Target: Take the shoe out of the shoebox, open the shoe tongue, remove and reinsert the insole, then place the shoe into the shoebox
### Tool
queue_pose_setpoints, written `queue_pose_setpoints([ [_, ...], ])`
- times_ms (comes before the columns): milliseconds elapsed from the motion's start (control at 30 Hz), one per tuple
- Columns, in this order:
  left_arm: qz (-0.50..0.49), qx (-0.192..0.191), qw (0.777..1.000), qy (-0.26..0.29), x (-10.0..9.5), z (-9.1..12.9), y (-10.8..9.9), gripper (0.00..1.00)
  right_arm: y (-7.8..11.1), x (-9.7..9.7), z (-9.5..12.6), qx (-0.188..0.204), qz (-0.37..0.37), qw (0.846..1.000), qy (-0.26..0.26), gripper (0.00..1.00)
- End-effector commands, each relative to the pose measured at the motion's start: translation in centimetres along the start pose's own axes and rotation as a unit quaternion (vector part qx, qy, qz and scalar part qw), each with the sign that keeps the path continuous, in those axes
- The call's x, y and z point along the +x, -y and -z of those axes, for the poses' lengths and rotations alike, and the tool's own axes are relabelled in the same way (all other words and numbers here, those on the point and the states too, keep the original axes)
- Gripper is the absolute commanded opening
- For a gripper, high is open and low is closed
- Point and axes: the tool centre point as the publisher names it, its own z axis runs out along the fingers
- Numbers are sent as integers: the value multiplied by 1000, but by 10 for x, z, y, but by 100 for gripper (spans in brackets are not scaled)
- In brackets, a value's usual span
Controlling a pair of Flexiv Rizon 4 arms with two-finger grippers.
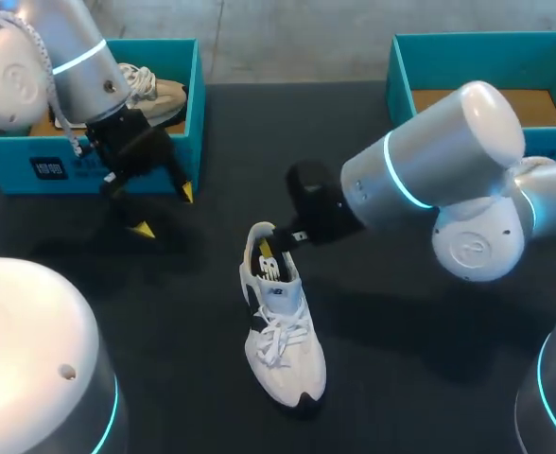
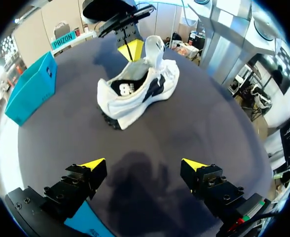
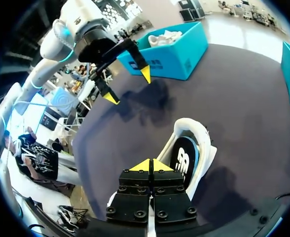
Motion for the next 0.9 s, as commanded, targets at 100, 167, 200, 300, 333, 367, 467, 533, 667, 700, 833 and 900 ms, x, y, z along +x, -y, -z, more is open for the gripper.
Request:
queue_pose_setpoints([
  [100, 9, -16, 1000, -4, 11, 16, -14, 100, -3, 6, 2, 6, -9, 995, 102, 0],
  [167, 11, -22, 1000, -5, 16, 20, -19, 100, -3, 8, 0, 6, -8, 993, 114, 0],
  [200, 12, -25, 1000, -5, 18, 23, -22, 100, -3, 9, -2, 9, -9, 992, 126, 0],
  [300, 13, -40, 999, -5, 24, 28, -32, 100, -4, 9, -10, 16, -11, 987, 157, 0],
  [333, 13, -40, 999, -5, 26, 30, -35, 100, -4, 9, -12, 18, -12, 987, 161, 0],
  [367, 10, -40, 999, -8, 28, 32, -37, 100, -4, 9, -14, 18, -11, 987, 159, 0],
  [467, 8, -43, 999, -14, 33, 38, -44, 100, -5, 8, -18, 22, -11, 985, 173, 0],
  [533, 8, -49, 999, -18, 35, 41, -47, 100, -6, 7, -20, 25, -11, 981, 193, 0],
  [667, 11, -52, 998, -22, 39, 48, -56, 100, -7, 6, -23, 16, -7, 979, 204, 0],
  [700, 16, -52, 998, -23, 39, 49, -58, 100, -6, 6, -23, 14, -6, 978, 207, 0],
  [833, 24, -56, 998, -25, 40, 54, -64, 100, -5, 5, -26, 13, -4, 974, 224, 0],
  [900, 30, -56, 998, -27, 40, 56, -67, 100, -4, 4, -27, 13, -5, 974, 225, 0],
])
